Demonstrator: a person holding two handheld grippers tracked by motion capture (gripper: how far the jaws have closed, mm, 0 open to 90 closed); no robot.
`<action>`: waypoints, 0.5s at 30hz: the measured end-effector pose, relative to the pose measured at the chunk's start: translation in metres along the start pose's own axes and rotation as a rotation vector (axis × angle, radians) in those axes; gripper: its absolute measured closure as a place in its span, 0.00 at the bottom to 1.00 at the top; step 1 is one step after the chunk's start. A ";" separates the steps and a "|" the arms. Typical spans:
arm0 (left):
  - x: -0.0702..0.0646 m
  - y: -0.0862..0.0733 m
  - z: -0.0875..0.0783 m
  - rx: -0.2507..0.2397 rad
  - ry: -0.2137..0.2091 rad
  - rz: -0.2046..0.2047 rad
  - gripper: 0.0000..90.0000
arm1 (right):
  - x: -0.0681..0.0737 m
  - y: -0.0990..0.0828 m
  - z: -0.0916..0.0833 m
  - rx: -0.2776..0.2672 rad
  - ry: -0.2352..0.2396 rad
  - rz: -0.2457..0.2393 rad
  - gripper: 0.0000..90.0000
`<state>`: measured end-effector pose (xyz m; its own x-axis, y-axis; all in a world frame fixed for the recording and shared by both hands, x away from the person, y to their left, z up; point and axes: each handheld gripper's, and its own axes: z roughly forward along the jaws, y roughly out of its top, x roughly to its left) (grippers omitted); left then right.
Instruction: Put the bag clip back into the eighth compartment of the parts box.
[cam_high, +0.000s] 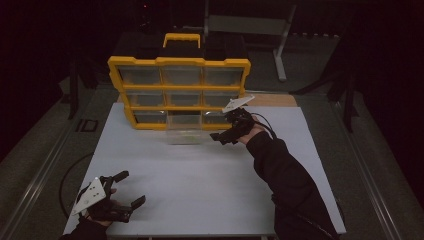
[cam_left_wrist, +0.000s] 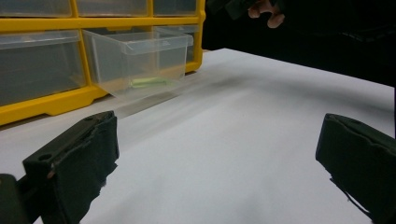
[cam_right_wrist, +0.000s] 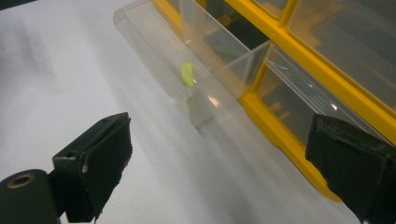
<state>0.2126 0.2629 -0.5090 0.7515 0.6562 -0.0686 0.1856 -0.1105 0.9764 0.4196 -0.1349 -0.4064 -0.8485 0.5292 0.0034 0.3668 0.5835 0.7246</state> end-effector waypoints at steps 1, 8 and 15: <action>0.000 0.000 0.000 0.000 -0.001 0.000 0.00 | 0.000 -0.004 -0.002 -0.003 -0.006 0.009 0.08; 0.000 0.000 0.000 0.000 0.002 0.000 0.00 | -0.002 -0.018 -0.011 -0.023 -0.021 0.024 0.08; 0.000 0.000 0.000 0.002 0.002 0.001 0.00 | 0.000 -0.039 -0.019 -0.043 -0.053 0.027 0.08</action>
<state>0.2126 0.2624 -0.5092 0.7504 0.6575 -0.0672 0.1860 -0.1126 0.9761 0.3982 -0.1693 -0.4215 -0.8164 0.5773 -0.0125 0.3717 0.5420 0.7537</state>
